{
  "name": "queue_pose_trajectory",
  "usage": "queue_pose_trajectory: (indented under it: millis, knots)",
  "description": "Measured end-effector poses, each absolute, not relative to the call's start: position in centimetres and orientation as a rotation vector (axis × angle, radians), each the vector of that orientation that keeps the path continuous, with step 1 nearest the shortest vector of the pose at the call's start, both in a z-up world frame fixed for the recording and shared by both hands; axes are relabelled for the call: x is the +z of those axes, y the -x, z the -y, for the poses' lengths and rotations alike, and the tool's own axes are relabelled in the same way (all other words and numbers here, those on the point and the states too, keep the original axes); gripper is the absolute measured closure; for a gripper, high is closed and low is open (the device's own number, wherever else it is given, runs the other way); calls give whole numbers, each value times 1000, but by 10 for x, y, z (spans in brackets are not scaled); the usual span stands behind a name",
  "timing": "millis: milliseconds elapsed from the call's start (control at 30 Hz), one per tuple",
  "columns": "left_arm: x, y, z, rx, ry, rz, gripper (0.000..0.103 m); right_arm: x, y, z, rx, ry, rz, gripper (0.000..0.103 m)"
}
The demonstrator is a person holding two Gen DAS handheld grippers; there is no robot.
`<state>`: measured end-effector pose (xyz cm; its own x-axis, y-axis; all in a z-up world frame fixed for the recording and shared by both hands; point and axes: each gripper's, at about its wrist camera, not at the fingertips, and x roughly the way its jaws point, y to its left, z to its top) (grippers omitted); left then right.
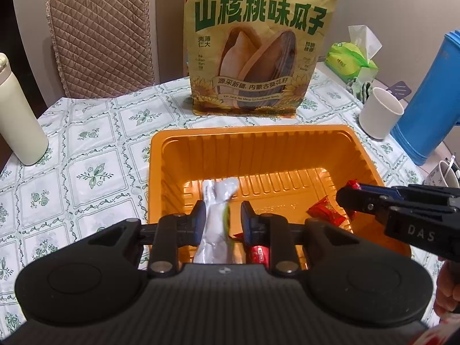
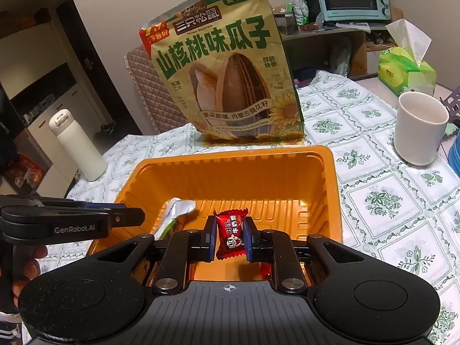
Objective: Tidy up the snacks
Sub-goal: 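Open the left gripper to drop the silver packet in the tray while the right lowers its candy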
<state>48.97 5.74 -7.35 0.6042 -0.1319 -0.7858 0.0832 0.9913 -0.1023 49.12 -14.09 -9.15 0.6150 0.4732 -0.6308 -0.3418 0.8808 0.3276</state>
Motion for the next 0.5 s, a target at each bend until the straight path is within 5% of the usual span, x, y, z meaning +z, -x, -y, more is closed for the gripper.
queue_pose_trajectory:
  millis: [367,500]
  knots:
    - [-66,-477,-59,-135,75,-893,72,-80,-491,138,480,-218,-723,83]
    - [-61,-469,-61,-136,87,-884,70,-74,-491,142,479,-272,-706,72]
